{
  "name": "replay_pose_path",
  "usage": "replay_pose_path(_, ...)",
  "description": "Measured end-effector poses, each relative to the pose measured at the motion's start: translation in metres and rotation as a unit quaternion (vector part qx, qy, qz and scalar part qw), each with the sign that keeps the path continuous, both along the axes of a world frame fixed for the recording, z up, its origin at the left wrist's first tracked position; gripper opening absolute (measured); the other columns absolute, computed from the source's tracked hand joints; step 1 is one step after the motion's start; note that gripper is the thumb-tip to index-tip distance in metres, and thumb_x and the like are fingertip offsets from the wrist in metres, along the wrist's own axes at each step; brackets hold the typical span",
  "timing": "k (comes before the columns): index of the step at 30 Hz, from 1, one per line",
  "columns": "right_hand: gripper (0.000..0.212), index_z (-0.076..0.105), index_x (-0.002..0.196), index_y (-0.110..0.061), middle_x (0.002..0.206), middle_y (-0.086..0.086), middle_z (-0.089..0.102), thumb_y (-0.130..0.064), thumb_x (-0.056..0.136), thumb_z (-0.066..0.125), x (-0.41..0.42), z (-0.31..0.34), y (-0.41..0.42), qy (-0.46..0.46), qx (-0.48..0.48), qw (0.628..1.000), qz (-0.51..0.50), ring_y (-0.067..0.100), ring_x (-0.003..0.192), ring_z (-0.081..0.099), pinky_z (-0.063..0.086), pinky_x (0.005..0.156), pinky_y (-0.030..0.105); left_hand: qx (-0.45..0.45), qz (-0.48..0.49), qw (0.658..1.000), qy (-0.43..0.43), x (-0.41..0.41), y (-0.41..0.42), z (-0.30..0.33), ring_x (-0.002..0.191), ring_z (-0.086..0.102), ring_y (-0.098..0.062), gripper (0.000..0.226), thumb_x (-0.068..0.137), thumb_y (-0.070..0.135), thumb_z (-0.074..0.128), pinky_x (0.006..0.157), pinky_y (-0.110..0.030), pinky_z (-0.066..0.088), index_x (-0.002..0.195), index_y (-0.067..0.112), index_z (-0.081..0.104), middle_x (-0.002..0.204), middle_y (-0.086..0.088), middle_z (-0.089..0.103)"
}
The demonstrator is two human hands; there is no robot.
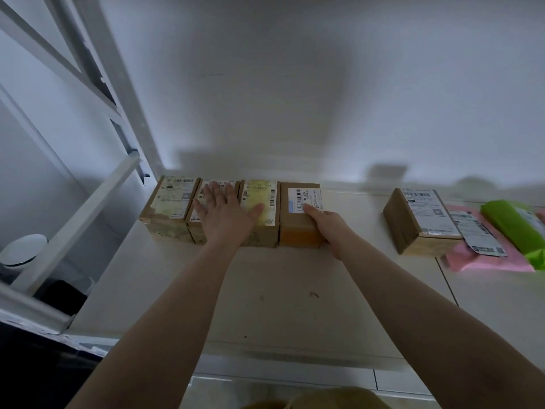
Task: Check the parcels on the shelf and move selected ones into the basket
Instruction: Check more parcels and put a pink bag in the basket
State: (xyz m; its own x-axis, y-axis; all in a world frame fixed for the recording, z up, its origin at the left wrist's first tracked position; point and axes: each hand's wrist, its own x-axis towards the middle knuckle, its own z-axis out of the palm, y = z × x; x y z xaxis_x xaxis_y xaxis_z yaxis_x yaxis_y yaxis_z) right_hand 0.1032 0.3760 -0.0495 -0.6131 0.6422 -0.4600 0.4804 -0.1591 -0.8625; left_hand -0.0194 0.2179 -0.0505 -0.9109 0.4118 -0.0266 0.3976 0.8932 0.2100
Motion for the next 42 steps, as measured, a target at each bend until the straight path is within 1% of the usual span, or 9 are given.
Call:
replay_pose_path(7,0.068,0.048,0.14,-0.008,0.13,0.012,0.061,-0.055,0.093,0.055,0.0,0.002,0.002,-0.024,0.039,0.999,0.021,0.024,0.102,0.058,0.049,0.084,0.033,0.001,0.002,1.0,0.0,0.001,0.002,0.006,0.149,-0.012,-0.033,0.097,0.086,0.076,0.025,0.117,-0.054,-0.009,0.155,0.012,0.001,0.162,-0.018,-0.008)
replay_pose_path(12,0.074,0.039,0.148,-0.009,0.143,0.008,0.053,-0.056,0.093,0.054,0.021,0.009,0.006,-0.001,0.128,0.992,-0.011,0.027,0.124,0.053,0.044,0.097,0.038,0.065,-0.048,0.992,0.094,0.025,0.021,0.023,0.15,-0.006,-0.032,0.083,0.094,0.064,0.026,0.119,-0.05,-0.006,0.155,0.011,0.008,0.162,-0.017,-0.001)
replay_pose_path(16,0.05,0.055,0.134,-0.015,0.117,0.0,0.064,-0.046,0.094,0.057,0.062,0.026,0.04,0.047,0.278,0.954,-0.099,0.016,0.103,0.061,0.05,0.094,0.035,0.187,-0.136,0.969,0.091,0.059,0.06,0.043,0.15,-0.001,-0.028,0.069,0.099,0.051,0.03,0.122,-0.042,-0.003,0.154,0.012,0.018,0.163,-0.012,0.005)
replay_pose_path(19,0.043,0.06,0.127,-0.014,0.11,0.001,0.066,-0.04,0.093,0.059,0.103,0.033,0.081,0.048,0.317,0.928,-0.187,0.017,0.1,0.062,0.048,0.083,0.027,0.285,-0.199,0.937,0.023,0.097,0.092,0.046,0.151,0.003,-0.022,0.063,0.1,0.046,0.035,0.122,-0.039,0.006,0.153,0.014,0.024,0.163,-0.006,0.01)
replay_pose_path(22,0.051,0.057,0.132,-0.007,0.123,0.012,0.066,-0.036,0.091,0.062,0.143,0.03,0.121,-0.003,0.339,0.912,-0.23,0.029,0.113,0.061,0.048,0.097,0.042,0.313,-0.212,0.919,-0.108,0.138,0.129,0.04,0.15,0.009,-0.017,0.061,0.1,0.045,0.038,0.119,-0.034,0.012,0.152,0.017,0.026,0.163,-0.002,0.014)
replay_pose_path(27,0.043,0.059,0.127,0.002,0.109,0.017,0.068,-0.028,0.096,0.059,0.173,0.013,0.148,-0.057,0.323,0.93,-0.168,0.031,0.097,0.064,0.045,0.077,0.032,0.281,-0.167,0.902,-0.282,0.191,0.18,0.034,0.138,0.038,-0.027,0.055,0.101,0.039,0.042,0.107,-0.031,0.031,0.145,0.005,0.038,0.152,-0.011,0.039)
replay_pose_path(31,0.034,0.067,0.106,-0.005,0.088,0.012,0.071,-0.036,0.095,0.057,0.177,-0.003,0.154,-0.054,0.287,0.947,-0.132,0.034,0.081,0.067,0.057,0.073,0.044,0.311,-0.103,0.862,-0.386,0.21,0.211,0.018,0.121,0.056,-0.028,0.046,0.097,0.034,0.049,0.097,-0.031,0.044,0.138,0.012,0.05,0.134,-0.009,0.059)
replay_pose_path(35,0.03,0.072,0.105,-0.006,0.082,0.003,0.067,-0.031,0.095,0.059,0.178,-0.005,0.148,-0.017,0.294,0.949,-0.111,0.022,0.075,0.061,0.039,0.058,0.025,0.358,-0.016,0.834,-0.42,0.219,0.227,0.006,0.112,0.06,-0.029,0.046,0.097,0.041,0.049,0.095,-0.034,0.047,0.128,0.009,0.059,0.124,-0.009,0.065)
replay_pose_path(42,0.027,0.062,0.108,-0.014,0.111,0.003,0.072,-0.022,0.085,0.075,0.184,-0.008,0.117,0.169,0.193,0.959,-0.118,0.019,0.109,0.066,0.052,0.097,0.04,0.528,0.039,0.759,-0.378,0.215,0.196,0.001,0.086,0.062,-0.002,0.051,0.088,0.038,0.065,0.065,-0.01,0.049,0.123,0.007,0.044,0.105,0.002,0.063)
